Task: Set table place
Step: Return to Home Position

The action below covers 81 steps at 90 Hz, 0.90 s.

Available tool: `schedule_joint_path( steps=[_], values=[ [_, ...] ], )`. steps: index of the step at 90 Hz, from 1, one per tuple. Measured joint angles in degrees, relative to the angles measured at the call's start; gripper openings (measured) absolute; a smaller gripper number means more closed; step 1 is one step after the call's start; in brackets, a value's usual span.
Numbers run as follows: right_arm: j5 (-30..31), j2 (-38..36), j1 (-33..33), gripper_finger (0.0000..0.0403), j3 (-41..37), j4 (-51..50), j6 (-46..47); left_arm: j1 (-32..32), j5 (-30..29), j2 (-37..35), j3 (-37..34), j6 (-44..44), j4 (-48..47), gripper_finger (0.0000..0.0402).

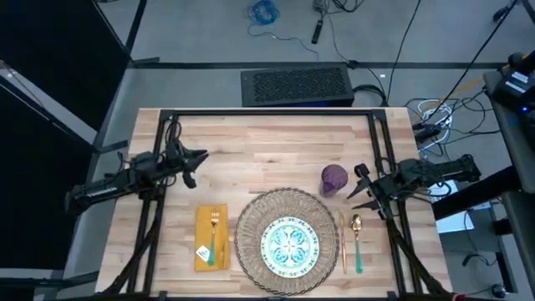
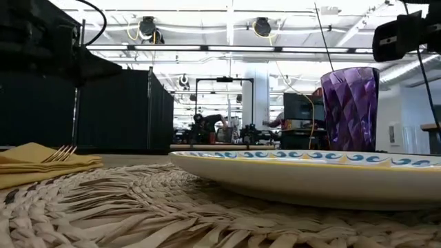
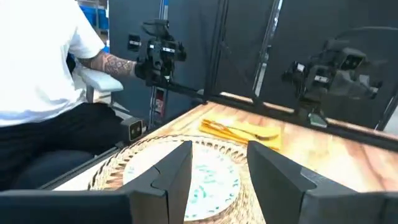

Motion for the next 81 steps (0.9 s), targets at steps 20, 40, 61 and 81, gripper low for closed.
schedule_joint_path(
  steps=[20, 40, 61, 81],
  values=[
    [4.5, 0.0, 0.0, 0.0141, -6.0, 8.7, 0.3, 0.0, 0.0, 0.0, 0.0, -0.2, 0.0, 0.0058],
    [7.1, 0.1, 0.0, 0.0141, -6.4, 9.1, 0.2, 0.0, 1.2, 0.0, 0.0, -0.5, -0.3, 0.0058],
    [7.2, 0.1, 0.1, 0.0141, -6.4, 9.2, 0.1, 0.0, 1.2, 0.0, 0.0, 0.0, -0.3, 0.0058],
    [7.2, 0.1, 0.1, 0.0141, -6.4, 9.2, 0.0, 0.0, 1.2, 0.0, 0.0, 0.1, -0.3, 0.0058]
  ],
)
